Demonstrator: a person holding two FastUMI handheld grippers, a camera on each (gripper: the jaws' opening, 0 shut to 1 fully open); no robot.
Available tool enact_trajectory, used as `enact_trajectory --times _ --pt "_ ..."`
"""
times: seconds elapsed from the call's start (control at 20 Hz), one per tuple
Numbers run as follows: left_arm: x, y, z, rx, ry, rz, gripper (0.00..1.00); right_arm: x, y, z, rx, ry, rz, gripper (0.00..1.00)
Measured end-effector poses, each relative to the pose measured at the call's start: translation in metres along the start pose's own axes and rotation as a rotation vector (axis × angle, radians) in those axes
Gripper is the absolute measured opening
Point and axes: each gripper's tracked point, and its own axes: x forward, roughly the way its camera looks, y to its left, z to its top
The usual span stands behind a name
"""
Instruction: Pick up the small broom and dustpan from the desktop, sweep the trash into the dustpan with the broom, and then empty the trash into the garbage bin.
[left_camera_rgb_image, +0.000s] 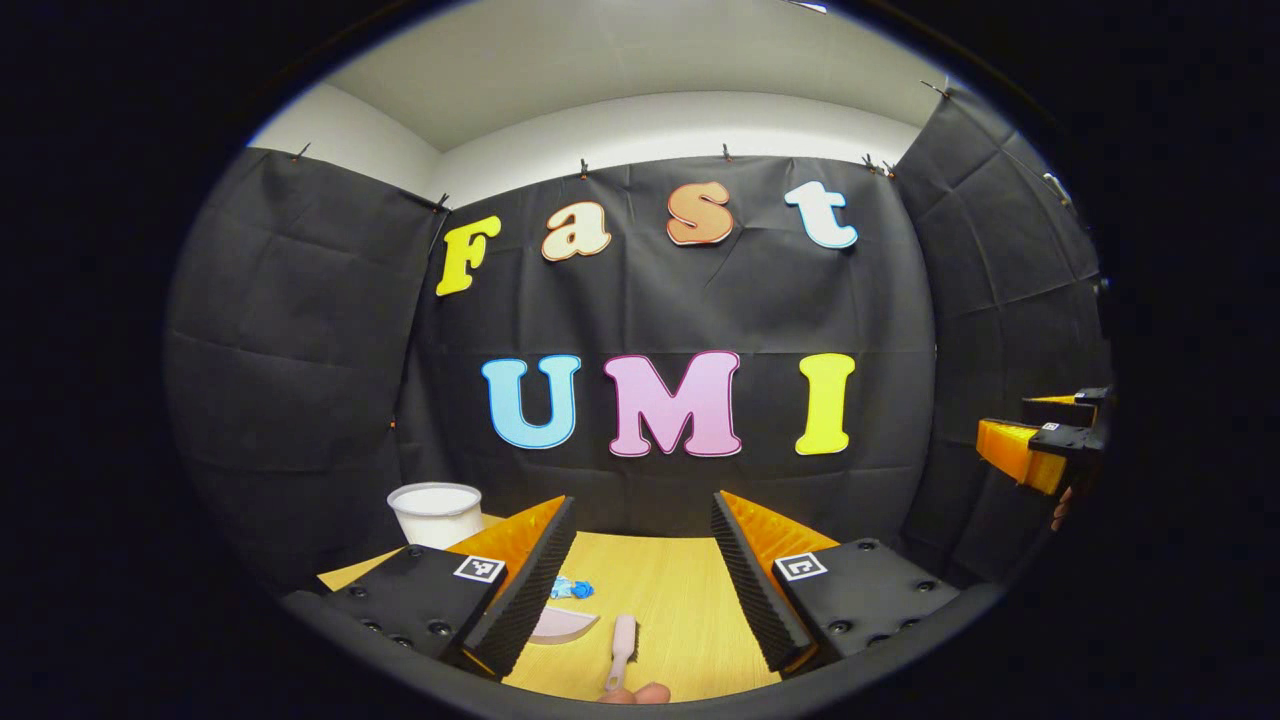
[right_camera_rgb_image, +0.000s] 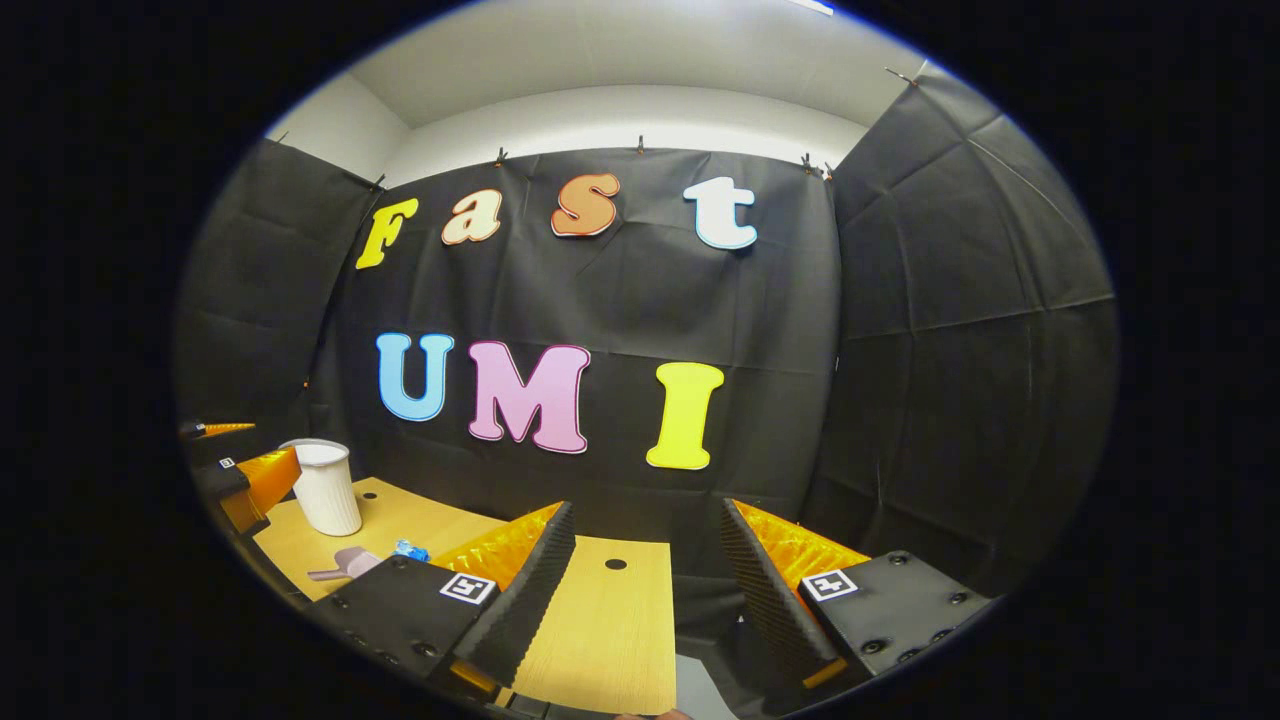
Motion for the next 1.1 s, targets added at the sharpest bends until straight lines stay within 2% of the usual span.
enact_trajectory --times 0.3,0.5,0.95,1.1 --pt "0.001 0.002 -0.001 -0.004 -0.001 0.004 0.8 -0.002 -0.003 -0.003 0.0 0.007 -0.01 0.89" --pt "0.0 -0.004 -0.001 -0.017 0.002 -0.028 0.8 -0.003 -0.001 -0.005 -0.01 0.013 -0.009 0.89" --pt "0.0 -0.008 0.0 0.018 -0.017 -0.041 0.8 -0.004 -0.003 -0.005 -0.006 0.012 -0.02 0.89" --pt "0.0 -0.01 -0.001 -0.008 -0.007 -0.062 0.8 -0.003 -0.001 -0.006 -0.015 0.012 -0.016 0.89"
